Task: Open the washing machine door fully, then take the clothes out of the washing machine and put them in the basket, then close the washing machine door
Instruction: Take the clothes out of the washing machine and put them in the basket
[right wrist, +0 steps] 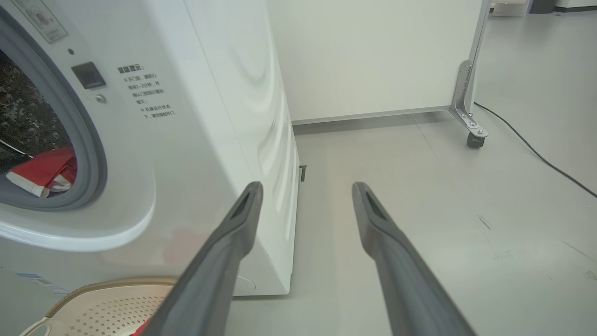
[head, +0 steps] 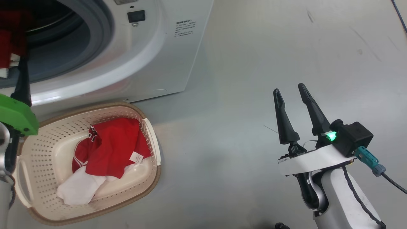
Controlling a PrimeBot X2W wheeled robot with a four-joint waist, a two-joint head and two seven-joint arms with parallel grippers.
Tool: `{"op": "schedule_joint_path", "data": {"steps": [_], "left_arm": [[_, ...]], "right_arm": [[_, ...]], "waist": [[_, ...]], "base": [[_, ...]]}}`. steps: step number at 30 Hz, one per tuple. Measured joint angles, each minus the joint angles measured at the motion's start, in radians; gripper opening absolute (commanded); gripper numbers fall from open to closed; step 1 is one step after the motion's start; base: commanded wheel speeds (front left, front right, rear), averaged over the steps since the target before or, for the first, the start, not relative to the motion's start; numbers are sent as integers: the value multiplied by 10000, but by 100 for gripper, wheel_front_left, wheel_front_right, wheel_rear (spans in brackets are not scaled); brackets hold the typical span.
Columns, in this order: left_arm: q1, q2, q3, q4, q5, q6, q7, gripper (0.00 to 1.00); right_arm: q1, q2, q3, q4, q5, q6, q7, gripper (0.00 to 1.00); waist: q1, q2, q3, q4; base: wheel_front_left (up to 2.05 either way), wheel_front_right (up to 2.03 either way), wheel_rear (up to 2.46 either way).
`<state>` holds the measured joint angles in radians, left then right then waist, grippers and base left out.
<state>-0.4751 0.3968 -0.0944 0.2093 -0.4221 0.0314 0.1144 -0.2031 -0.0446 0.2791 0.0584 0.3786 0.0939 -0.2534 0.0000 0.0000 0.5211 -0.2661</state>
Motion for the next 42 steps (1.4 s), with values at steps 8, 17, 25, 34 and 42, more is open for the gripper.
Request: {"op": "schedule_joint_path", "data": {"steps": [8, 17, 25, 34, 42], "left_arm": [[-1212, 560, -63, 782, 313, 146, 1294, 100], [-2297, 1312, -426, 1429, 1463, 257, 1944, 100], [-2754, 1499, -731, 1942, 1730, 336, 2468, 100], [-3157, 1588, -1168, 2316, 2253, 336, 2821, 100], [-3521, 1634, -1419, 2592, 2406, 236, 3103, 100]], "right_arm": [[-335, 2, 293, -94, 431, -104, 0, 100], [-544, 4, 370, -144, 504, -274, 0, 100], [-669, 6, 520, -176, 522, -349, 0, 100], [-763, 4, 556, -196, 522, -410, 0, 100], [-839, 4, 610, -196, 522, -445, 0, 100]], "waist": [[0, 0, 648, -552], [0, 0, 1080, -891], [0, 0, 1203, -949], [0, 0, 1271, -922], [0, 0, 1322, -883]], "base": [[0, 0, 0], [0, 0, 0], [0, 0, 0], [0, 0, 0], [0, 0, 0]]}}
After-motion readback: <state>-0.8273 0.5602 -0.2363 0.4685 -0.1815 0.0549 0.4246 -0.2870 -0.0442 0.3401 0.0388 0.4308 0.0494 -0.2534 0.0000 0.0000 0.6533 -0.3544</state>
